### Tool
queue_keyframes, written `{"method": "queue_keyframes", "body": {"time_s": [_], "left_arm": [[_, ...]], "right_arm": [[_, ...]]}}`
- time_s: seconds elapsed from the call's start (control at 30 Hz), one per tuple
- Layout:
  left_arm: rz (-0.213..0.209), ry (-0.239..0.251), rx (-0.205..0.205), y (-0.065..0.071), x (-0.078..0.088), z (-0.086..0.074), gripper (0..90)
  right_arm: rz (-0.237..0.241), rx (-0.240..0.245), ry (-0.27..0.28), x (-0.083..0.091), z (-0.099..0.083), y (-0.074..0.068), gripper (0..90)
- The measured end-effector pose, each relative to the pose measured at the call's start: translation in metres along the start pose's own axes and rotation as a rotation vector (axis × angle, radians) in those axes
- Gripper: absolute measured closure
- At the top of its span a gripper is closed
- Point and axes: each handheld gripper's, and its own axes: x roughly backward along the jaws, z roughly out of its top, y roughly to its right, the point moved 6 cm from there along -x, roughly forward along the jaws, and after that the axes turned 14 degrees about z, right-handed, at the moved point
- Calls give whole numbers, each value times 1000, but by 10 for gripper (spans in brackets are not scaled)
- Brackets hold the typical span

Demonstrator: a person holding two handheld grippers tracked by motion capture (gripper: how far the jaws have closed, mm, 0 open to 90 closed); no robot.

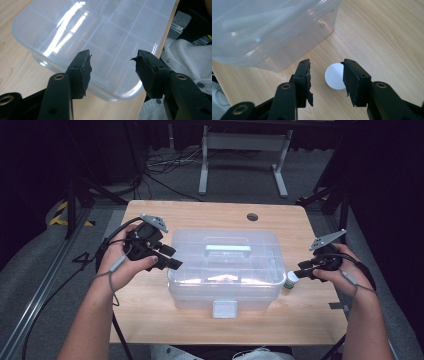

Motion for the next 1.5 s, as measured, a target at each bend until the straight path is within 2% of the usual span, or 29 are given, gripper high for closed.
{"method": "queue_keyframes", "body": {"time_s": [0.07,0.2,0.43,0.5,0.57,0.67,0.9,0.97,1.13,1.23,1.27,1.37,1.5], "left_arm": [[9,10,-10,2,-4,6,461],[-4,22,-19,8,-14,14,429],[-14,50,-35,14,-27,26,433],[5,68,-53,14,-32,30,449],[18,64,-36,14,-37,32,451],[14,71,-39,14,-45,35,451],[48,140,-87,18,-61,45,460],[47,154,-84,20,-64,48,468],[53,170,-74,23,-69,52,514],[48,171,-73,26,-71,52,582],[47,171,-76,27,-71,53,635],[101,172,-113,28,-71,53,689],[118,179,-131,28,-71,53,707]], "right_arm": [[-1,1,-3,0,0,1,584],[7,1,-4,-1,0,0,585],[10,1,-10,-4,0,0,583],[11,2,-11,-4,1,0,583],[12,4,-14,-5,1,0,583],[13,5,-15,-6,1,-1,582],[15,7,-19,-7,2,-1,581],[15,6,-20,-7,2,-1,580],[15,14,-20,-7,2,-2,581],[15,14,-18,-7,2,-2,581],[16,15,-18,-7,2,-2,581],[25,11,-18,-7,2,-3,591],[42,4,-16,-9,1,-6,619]]}}
